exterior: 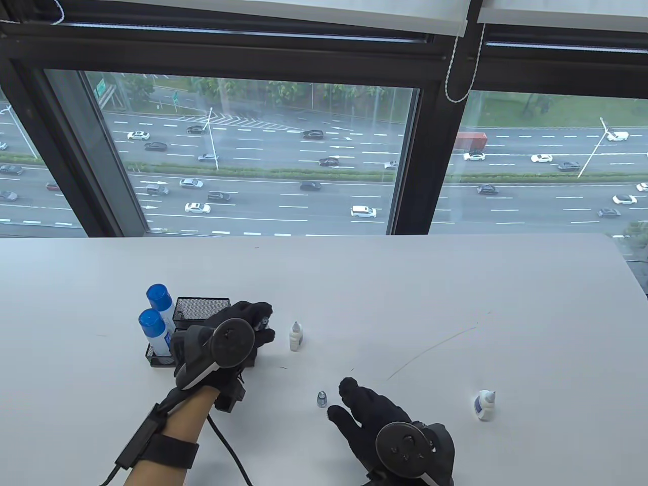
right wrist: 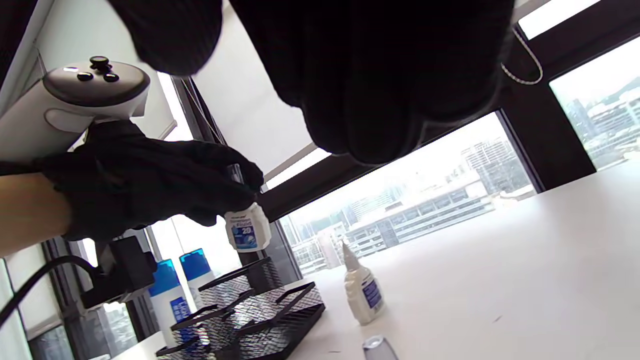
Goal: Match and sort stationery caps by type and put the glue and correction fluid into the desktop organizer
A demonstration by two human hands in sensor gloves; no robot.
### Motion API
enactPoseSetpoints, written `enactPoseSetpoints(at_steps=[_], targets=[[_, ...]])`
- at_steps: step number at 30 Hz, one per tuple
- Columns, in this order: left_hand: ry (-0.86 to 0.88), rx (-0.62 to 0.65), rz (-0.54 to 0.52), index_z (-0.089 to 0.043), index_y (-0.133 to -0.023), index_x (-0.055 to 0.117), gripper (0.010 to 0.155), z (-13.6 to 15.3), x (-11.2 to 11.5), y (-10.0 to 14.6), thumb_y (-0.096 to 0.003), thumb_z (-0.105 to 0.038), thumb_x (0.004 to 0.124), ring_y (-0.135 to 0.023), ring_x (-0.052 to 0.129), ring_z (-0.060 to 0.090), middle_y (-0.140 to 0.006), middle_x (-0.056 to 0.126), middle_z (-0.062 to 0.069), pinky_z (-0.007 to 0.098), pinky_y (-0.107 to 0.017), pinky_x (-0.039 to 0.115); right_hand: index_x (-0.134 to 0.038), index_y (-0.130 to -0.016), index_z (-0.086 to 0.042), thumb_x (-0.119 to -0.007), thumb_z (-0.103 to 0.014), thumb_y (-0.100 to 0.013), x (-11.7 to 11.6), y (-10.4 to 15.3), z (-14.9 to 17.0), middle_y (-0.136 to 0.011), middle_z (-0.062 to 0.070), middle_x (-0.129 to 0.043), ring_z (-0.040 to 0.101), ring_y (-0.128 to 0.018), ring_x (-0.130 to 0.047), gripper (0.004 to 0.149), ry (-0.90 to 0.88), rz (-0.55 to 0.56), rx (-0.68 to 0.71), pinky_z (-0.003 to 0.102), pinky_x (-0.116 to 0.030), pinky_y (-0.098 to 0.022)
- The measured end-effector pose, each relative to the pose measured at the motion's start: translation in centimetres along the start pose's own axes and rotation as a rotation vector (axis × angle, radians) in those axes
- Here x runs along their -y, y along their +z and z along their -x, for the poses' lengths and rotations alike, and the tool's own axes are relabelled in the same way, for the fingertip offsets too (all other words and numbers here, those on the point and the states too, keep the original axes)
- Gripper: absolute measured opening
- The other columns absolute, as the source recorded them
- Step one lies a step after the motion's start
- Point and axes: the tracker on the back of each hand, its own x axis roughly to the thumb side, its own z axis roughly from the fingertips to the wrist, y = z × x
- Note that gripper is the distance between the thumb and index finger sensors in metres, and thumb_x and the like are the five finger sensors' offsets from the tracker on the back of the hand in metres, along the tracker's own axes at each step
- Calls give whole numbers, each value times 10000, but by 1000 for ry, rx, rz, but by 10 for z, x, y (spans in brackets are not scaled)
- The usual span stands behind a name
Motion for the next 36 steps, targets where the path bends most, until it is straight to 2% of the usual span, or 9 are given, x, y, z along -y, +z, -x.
enactPoseSetpoints(at_steps=[3,9,18,28,36], targets=[[-75,-48,40,-394,-931,764,525,2,15,-15,-440,-513,907,-884,986,208,-937,923,-67,480,-667,796,-758,-978,-152,-720,-515,-521,-1,0,2,-842,105,-924,281,-632,-976,585,82,-22,3,437,-822,-498],[-158,-115,131,-387,-930,745,525,0,38,-37,-444,-491,913,-942,922,206,-961,864,-94,509,-722,730,-756,-982,-146,-720,-510,-523,-2,-2,6,-848,113,-921,289,-636,-975,587,25,-58,-4,443,-820,-501],[-286,-165,171,-379,-937,757,490,0,63,-50,-476,-472,892,-983,873,254,-979,868,-78,538,-755,670,-753,-985,-152,-719,-509,-525,-2,-3,6,-851,112,-920,286,-642,-975,583,9,-79,3,443,-821,-504],[-257,-239,184,-377,-954,748,490,11,71,-56,-490,-487,861,-1085,723,332,-965,881,-56,626,-802,505,-753,-985,-148,-718,-508,-525,-2,-3,10,-853,111,-918,288,-643,-974,584,-14,-81,-3,444,-820,-505],[-202,-297,202,-362,-938,769,492,22,71,-56,-476,-500,868,-1083,714,348,-907,919,-19,634,-797,504,-751,-986,-150,-717,-507,-527,-1,-3,12,-856,109,-918,288,-646,-974,583,-17,-88,-14,444,-821,-507]])
